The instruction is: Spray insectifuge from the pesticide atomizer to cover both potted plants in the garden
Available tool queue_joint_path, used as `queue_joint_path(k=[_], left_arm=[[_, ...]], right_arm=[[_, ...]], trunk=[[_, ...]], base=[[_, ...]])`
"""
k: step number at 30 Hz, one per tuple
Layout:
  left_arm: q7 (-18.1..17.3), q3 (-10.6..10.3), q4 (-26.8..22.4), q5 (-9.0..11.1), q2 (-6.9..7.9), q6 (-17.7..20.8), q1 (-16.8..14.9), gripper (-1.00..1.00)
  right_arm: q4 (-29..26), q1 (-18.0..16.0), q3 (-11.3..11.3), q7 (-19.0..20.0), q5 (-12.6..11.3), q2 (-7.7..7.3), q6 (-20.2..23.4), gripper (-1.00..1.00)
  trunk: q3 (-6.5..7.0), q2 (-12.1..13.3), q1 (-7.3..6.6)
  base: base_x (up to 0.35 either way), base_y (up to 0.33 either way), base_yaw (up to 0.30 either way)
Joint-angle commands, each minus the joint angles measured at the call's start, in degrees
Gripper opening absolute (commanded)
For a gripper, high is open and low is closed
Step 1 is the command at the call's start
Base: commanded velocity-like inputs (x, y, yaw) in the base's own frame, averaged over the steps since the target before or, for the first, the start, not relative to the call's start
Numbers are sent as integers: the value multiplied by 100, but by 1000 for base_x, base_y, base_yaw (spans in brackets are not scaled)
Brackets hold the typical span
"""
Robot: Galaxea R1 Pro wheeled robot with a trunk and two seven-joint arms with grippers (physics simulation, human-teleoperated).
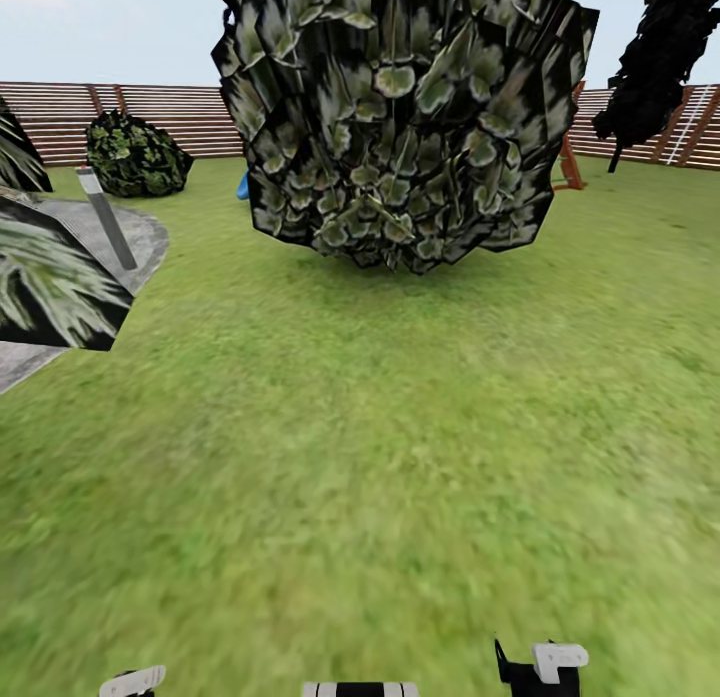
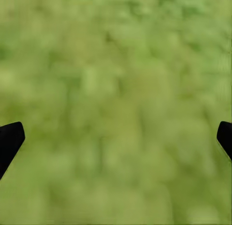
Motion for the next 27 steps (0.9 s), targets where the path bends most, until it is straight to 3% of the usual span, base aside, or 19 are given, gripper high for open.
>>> queue_joint_path(k=[1,27], left_arm=[[-40,50,3,-28,-2,-22,-3,-100],[-40,50,3,-32,-2,-27,-2,-100]], right_arm=[[6,-3,-39,-23,61,0,-17,100],[0,-3,-40,-29,61,0,-15,100]], trunk=[[-4,-1,2],[-4,-1,2]], base=[[340,0,0],[340,-2,0]])
